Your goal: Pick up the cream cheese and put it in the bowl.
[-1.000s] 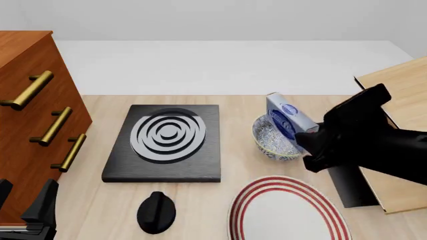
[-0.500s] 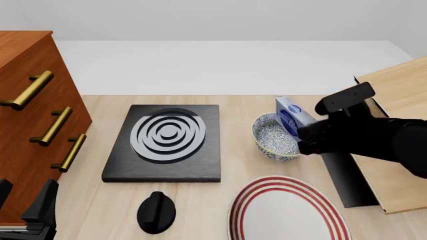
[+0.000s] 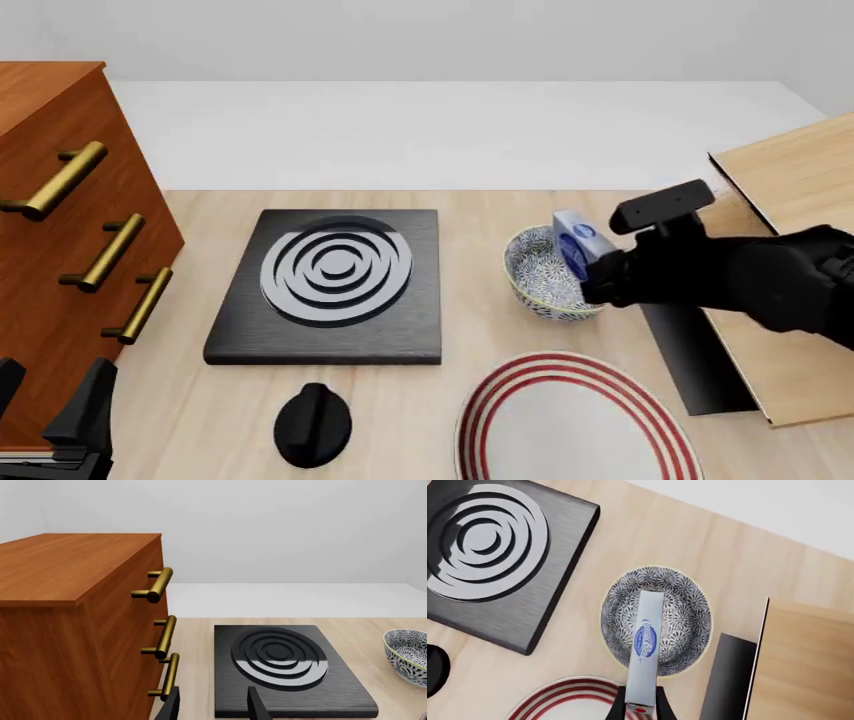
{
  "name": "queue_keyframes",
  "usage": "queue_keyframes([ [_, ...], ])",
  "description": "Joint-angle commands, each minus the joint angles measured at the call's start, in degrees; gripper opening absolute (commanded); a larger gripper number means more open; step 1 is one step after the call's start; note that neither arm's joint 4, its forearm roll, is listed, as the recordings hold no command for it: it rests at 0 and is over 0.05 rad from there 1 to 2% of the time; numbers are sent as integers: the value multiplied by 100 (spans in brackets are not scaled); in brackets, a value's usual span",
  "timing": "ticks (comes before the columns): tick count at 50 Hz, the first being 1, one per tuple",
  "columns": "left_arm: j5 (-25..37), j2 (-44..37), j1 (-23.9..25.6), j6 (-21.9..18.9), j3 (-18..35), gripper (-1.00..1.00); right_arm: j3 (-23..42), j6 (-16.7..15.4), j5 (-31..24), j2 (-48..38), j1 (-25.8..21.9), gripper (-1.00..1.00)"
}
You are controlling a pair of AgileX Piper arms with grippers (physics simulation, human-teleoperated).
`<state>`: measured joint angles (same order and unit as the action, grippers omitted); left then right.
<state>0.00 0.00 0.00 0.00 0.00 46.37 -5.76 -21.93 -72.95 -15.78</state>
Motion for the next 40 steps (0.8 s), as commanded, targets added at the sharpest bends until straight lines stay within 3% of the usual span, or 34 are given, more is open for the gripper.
queue_keyframes([
  [1,0,0,0,0,0,100,27,78,250,-350,64,-100],
  [40,0,0,0,0,0,100,-60,246,938,-1115,87,-100],
])
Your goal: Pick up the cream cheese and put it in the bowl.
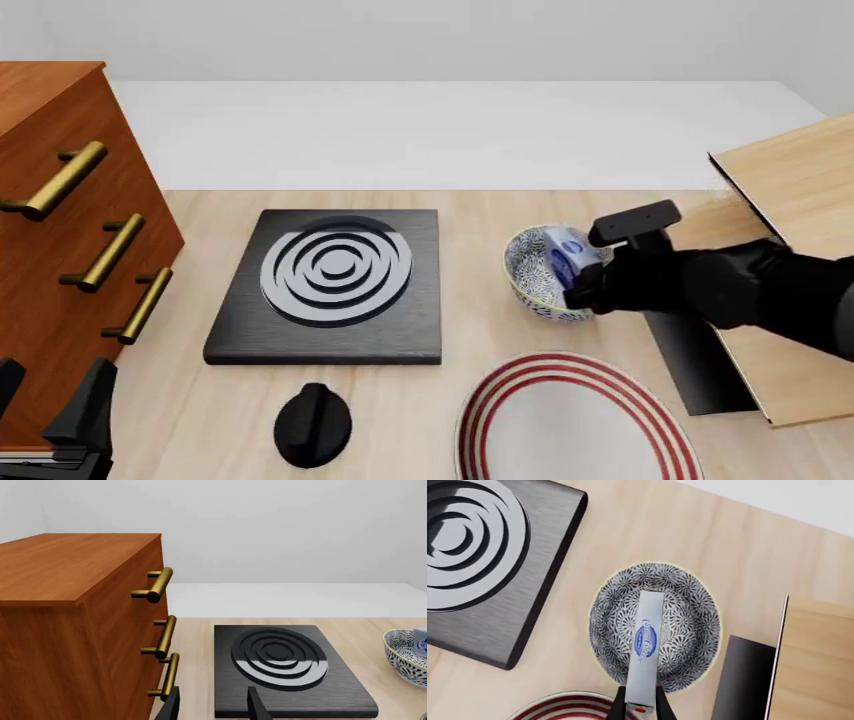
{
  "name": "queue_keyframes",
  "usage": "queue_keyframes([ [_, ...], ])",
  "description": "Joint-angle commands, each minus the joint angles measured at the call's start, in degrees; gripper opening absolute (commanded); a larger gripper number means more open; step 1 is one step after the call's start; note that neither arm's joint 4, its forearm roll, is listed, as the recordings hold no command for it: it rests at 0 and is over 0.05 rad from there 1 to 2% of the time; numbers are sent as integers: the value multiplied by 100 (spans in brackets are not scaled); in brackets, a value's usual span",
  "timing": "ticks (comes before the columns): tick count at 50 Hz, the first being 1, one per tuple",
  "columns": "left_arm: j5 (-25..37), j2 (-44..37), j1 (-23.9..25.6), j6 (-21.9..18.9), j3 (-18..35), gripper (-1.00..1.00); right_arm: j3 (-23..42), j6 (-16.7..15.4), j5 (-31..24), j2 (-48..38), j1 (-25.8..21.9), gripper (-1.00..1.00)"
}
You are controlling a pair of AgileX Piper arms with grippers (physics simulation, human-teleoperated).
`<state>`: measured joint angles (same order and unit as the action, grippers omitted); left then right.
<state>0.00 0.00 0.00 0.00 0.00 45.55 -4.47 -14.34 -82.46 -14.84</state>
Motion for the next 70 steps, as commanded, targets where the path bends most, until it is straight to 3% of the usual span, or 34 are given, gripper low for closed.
queue_keyframes([
  [1,0,0,0,0,0,100,23,117,180,-164,-7,-100],
  [38,0,0,0,0,0,100,19,213,256,-211,-82,-100],
  [39,0,0,0,0,0,100,21,200,249,-209,-78,100],
  [61,0,0,0,0,0,100,106,205,41,-31,-119,100],
  [70,0,0,0,0,0,100,344,183,-319,312,-155,100],
])
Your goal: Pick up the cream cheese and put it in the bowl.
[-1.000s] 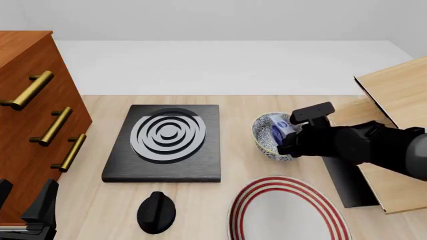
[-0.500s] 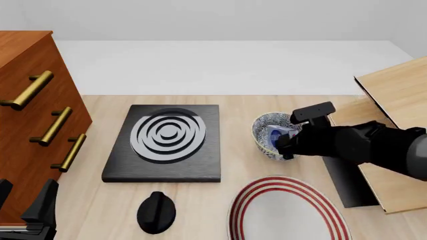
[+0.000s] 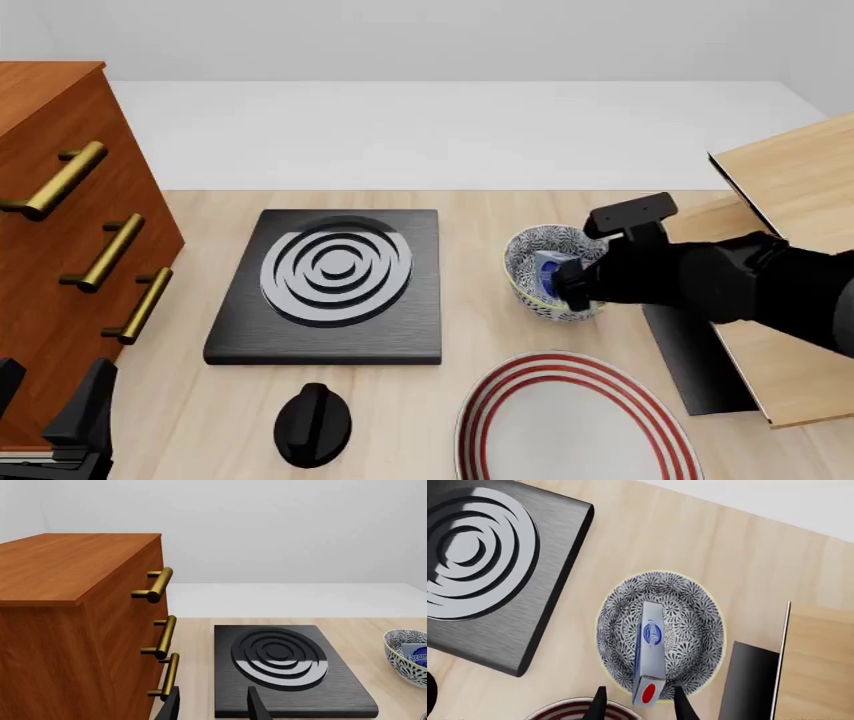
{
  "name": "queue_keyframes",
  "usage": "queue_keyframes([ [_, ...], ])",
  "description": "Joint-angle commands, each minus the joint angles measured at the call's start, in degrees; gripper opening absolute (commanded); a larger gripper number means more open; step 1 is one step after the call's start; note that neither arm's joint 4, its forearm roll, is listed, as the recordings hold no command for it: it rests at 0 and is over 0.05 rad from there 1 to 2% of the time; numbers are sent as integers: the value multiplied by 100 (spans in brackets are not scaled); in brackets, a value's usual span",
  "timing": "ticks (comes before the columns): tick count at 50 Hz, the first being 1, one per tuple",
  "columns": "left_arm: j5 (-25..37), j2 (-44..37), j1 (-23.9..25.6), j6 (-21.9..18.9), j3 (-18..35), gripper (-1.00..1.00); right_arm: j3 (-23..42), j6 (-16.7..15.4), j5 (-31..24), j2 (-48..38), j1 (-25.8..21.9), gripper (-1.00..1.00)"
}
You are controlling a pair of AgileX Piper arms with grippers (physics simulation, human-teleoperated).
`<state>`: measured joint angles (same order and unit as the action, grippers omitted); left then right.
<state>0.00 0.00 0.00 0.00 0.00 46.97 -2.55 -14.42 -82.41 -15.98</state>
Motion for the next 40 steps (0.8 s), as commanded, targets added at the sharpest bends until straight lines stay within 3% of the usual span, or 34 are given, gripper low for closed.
queue_keyframes([
  [1,0,0,0,0,0,100,238,4,-366,372,-65,100],
  [24,0,0,0,0,0,100,589,104,-933,1471,-358,100],
  [27,0,0,0,0,0,100,566,-34,-938,1604,-311,100],
  [28,0,0,0,0,0,100,528,154,-916,1877,-444,100],
  [40,0,0,0,0,0,100,29,247,-795,2861,-816,100],
])
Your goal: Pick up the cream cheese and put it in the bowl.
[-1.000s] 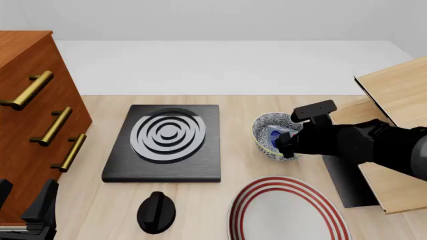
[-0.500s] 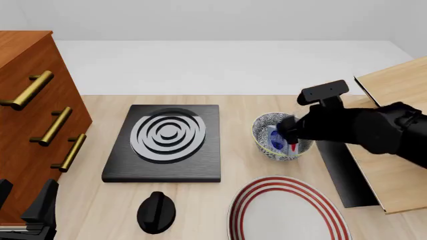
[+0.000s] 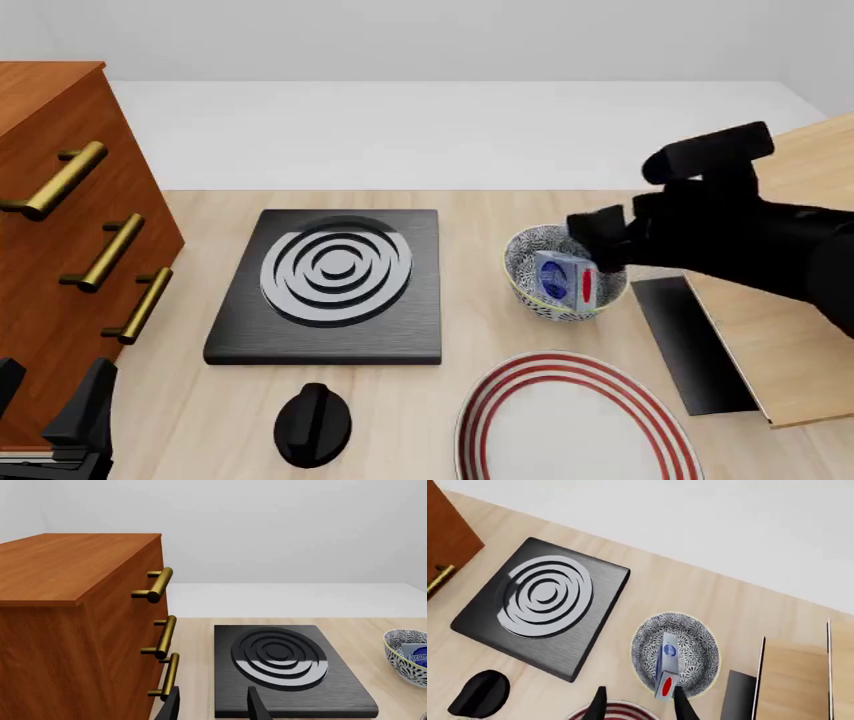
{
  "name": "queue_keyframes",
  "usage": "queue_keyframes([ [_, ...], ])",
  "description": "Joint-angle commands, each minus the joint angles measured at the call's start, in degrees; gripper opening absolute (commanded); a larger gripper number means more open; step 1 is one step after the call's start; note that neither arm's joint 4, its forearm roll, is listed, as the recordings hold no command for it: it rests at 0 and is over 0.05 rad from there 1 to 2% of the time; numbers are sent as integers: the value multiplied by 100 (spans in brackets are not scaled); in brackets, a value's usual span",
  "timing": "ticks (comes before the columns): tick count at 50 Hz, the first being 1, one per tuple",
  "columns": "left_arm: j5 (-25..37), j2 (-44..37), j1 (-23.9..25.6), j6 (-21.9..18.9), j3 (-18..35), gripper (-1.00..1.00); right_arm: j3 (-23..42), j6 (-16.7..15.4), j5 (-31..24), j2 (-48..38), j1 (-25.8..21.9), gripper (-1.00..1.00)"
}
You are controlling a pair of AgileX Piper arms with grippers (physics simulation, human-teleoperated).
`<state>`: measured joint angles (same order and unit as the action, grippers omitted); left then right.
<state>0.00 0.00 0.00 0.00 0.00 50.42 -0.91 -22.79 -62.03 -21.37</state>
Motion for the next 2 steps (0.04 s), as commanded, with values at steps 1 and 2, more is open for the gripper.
queue_keyframes([
  [1,0,0,0,0,0,100,-317,83,42,824,-277,100],
  [2,0,0,0,0,0,100,-358,148,58,933,-321,100],
])
